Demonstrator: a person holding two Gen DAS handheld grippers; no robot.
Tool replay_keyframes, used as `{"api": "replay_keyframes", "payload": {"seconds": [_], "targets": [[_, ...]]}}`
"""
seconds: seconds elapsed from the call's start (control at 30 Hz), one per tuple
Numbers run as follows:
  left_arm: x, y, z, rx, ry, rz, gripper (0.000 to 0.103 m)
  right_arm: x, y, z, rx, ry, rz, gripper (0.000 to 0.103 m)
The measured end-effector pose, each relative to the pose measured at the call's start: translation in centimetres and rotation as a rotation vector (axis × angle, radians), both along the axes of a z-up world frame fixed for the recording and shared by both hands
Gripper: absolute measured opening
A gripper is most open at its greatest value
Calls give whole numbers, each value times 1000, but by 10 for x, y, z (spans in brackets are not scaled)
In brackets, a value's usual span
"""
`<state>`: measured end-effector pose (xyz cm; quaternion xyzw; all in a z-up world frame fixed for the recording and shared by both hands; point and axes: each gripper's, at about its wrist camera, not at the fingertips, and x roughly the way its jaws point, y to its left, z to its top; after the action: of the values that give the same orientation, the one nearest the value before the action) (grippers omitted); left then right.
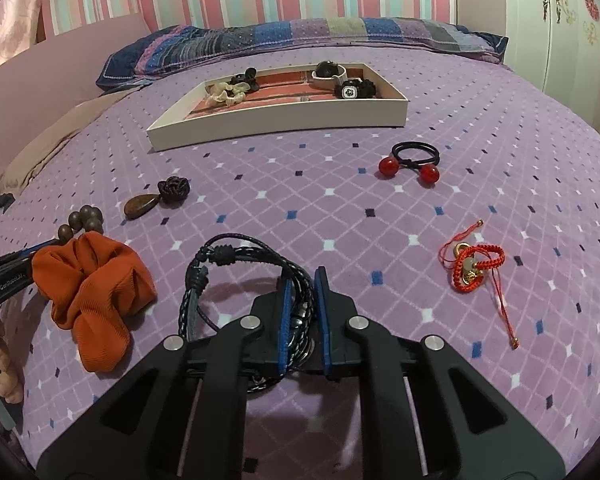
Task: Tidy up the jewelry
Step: 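Grasp the black leather bracelet with the right tool while the left tool grasps the wooden bead bracelet, then carry both bracelets into the tray and open both tools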
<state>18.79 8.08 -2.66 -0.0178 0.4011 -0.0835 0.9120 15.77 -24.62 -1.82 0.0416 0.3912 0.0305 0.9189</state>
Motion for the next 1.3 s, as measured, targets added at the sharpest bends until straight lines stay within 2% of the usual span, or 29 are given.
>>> {"api": "replay_keyframes", "payload": {"seconds": [0.73, 1.07, 1.3], "targets": [[-7, 0, 6, 5, -32, 15, 19, 0, -4, 0, 11, -14, 2, 12], [-10, -5, 43, 32, -142, 20, 19, 18, -9, 13, -1, -43, -4, 12], [12, -22, 72, 52, -200, -15, 19, 42, -12, 28, -16, -70, -1, 12]]}}
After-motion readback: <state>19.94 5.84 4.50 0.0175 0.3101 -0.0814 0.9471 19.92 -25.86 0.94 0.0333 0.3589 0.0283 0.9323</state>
